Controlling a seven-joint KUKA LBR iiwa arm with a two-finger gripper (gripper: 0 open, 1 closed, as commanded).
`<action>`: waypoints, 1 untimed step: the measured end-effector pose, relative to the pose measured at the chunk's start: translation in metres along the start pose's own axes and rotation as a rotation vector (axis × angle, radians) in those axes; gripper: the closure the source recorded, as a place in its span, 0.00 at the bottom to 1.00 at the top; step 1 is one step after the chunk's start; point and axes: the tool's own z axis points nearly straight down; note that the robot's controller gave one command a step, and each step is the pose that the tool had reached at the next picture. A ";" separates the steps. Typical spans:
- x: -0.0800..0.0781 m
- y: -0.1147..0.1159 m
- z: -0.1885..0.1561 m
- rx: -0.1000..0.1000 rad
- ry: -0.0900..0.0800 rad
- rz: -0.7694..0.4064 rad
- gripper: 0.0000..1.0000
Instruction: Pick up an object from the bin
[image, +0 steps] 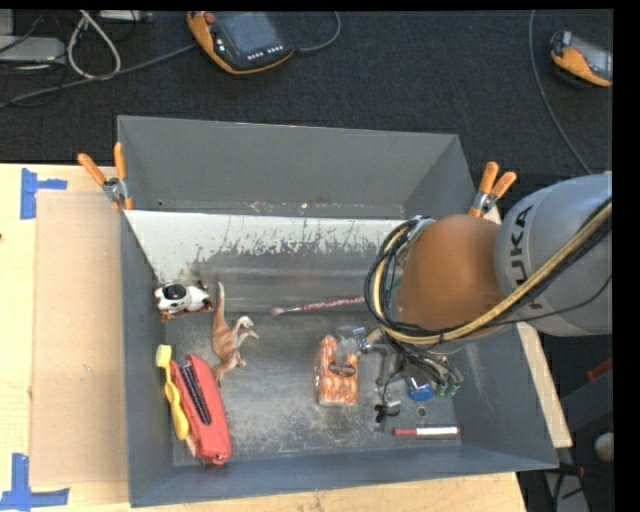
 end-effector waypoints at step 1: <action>-0.010 -0.009 0.029 0.002 -0.007 -0.238 0.00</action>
Offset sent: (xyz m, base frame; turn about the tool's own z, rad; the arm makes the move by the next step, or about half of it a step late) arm -0.0070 0.0196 -0.0325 0.1686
